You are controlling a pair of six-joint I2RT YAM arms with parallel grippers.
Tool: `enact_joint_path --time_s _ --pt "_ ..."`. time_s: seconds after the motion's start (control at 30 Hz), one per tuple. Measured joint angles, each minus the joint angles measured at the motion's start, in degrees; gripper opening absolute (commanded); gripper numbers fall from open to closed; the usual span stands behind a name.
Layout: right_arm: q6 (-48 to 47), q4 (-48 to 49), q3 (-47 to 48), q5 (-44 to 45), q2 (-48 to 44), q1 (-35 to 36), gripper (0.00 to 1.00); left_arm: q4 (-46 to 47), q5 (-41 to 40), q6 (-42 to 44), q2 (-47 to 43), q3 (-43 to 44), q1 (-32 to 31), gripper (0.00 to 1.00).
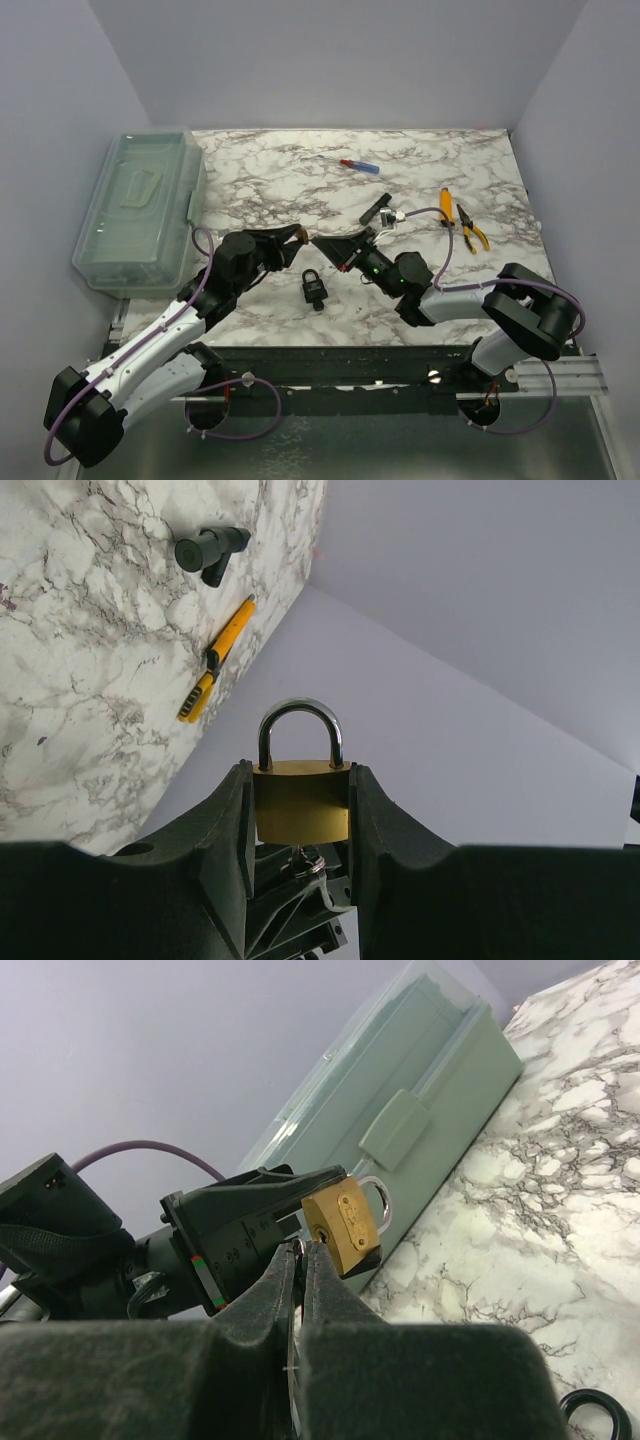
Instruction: Unlock with the key
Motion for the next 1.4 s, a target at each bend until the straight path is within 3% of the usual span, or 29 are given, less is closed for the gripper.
enact_joint_path --time_s 0.57,0.97,1.4 --pt "0.3 -2.2 1.9 1.2 0.6 0.2 0.01 0.0 -1.1 0.1 0.0 0.0 0.1 0.00" --pt "-0.6 -16.3 8.6 12.7 0.2 5.0 0.01 -0.4 -3.9 1.0 1.5 0.4 0.8 0.00" --pt "-3.1 -16.6 10.0 17.9 1.7 7.0 0.01 -1.4 -4.2 1.6 2.1 1.1 0.8 0.00"
